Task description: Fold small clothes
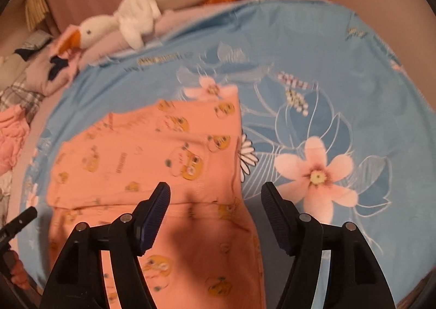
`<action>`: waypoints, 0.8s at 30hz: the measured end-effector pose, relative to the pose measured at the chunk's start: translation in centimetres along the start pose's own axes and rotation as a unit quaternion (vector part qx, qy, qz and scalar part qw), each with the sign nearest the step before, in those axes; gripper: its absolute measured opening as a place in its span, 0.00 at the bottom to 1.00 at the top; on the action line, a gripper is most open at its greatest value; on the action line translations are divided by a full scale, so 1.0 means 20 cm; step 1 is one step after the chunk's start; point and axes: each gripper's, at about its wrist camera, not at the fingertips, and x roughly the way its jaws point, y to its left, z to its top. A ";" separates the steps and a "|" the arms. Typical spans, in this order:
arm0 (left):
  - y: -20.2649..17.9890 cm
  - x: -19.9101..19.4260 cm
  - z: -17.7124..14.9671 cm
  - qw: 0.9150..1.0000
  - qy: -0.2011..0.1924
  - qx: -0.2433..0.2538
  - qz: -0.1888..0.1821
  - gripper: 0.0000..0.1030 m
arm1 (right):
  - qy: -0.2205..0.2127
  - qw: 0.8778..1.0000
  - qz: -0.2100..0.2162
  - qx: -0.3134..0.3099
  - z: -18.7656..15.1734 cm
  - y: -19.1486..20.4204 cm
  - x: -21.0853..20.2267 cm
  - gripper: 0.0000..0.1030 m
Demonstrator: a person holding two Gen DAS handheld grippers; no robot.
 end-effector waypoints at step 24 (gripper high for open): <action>0.09 -0.11 -0.30 0.999 0.046 0.003 -0.027 0.81 | -0.082 0.996 -0.026 0.005 -0.22 0.11 -0.37 0.79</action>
